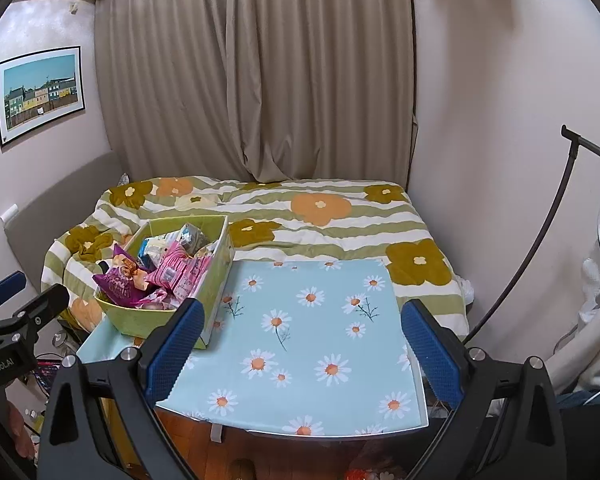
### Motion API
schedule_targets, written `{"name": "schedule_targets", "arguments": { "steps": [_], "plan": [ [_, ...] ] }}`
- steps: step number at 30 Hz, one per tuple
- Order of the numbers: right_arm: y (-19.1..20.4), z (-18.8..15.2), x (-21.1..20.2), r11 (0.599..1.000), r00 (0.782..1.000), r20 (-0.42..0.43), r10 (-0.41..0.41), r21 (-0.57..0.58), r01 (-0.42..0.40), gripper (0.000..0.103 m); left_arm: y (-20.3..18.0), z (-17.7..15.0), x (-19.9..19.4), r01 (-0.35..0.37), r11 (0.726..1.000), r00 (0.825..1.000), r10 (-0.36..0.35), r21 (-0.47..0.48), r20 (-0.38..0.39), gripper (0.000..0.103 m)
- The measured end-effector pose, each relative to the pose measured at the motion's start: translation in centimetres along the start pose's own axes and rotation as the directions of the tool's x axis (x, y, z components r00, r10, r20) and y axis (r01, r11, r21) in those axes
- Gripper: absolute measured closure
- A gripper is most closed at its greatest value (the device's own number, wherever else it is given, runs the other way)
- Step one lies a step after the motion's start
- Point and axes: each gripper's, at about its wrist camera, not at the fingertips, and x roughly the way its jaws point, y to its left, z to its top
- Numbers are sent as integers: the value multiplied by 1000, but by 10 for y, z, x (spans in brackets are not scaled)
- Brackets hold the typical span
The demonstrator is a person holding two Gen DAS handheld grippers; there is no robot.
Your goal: Organize snacks
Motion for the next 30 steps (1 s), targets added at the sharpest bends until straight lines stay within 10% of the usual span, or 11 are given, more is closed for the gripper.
{"name": "schedule_targets", "arguments": {
  "steps": [30],
  "plan": [
    [2, 2, 1, 999, 999, -10, -41, 10, 42, 5, 4, 8, 17, 9, 1000, 1000, -9, 5, -11, 1]
  ]
}}
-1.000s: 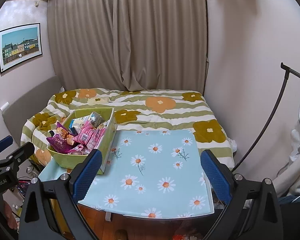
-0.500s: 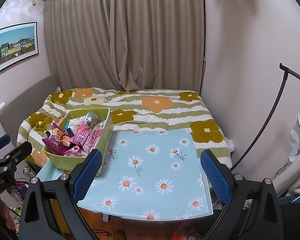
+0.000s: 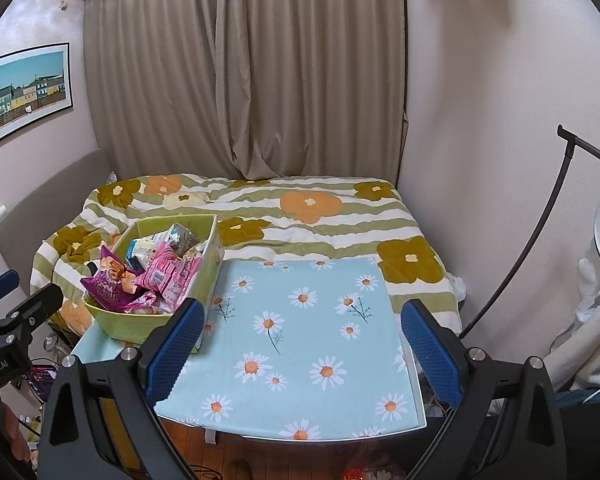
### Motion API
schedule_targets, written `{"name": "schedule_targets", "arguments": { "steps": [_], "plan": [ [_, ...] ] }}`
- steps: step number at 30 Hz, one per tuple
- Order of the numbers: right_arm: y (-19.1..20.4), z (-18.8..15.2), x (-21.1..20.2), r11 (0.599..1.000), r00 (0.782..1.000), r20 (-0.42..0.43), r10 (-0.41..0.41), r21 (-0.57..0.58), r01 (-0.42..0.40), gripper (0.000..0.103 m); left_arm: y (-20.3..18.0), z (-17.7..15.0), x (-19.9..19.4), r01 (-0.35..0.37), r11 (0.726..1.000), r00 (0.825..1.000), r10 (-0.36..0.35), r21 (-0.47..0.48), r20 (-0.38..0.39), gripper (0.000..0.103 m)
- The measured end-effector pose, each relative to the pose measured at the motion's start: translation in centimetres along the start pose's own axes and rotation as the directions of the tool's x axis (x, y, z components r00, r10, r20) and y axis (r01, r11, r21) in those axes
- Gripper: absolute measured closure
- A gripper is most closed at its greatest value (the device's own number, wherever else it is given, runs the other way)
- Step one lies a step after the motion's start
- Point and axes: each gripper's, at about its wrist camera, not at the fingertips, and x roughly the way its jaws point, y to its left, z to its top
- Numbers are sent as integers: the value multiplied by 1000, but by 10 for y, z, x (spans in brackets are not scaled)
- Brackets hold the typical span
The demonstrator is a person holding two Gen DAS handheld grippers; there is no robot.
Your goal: Organize snacks
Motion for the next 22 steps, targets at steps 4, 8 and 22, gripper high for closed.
{"name": "schedule_targets", "arguments": {
  "steps": [4, 8, 22],
  "plan": [
    [-1, 1, 1, 1000, 1000, 2, 1, -3, -1, 5, 4, -1, 0, 1, 1000, 1000, -1, 0, -2, 1],
    [-4, 0, 0, 1000, 1000, 3, -3, 1, 3, 5, 7, -4, -2, -12, 1000, 1000, 12, 9, 8, 1],
    [-4, -1, -1, 1000, 1000, 1, -3, 3, 3, 5, 8, -6, -2, -10, 999, 1000, 10, 35, 0, 1]
  ]
}}
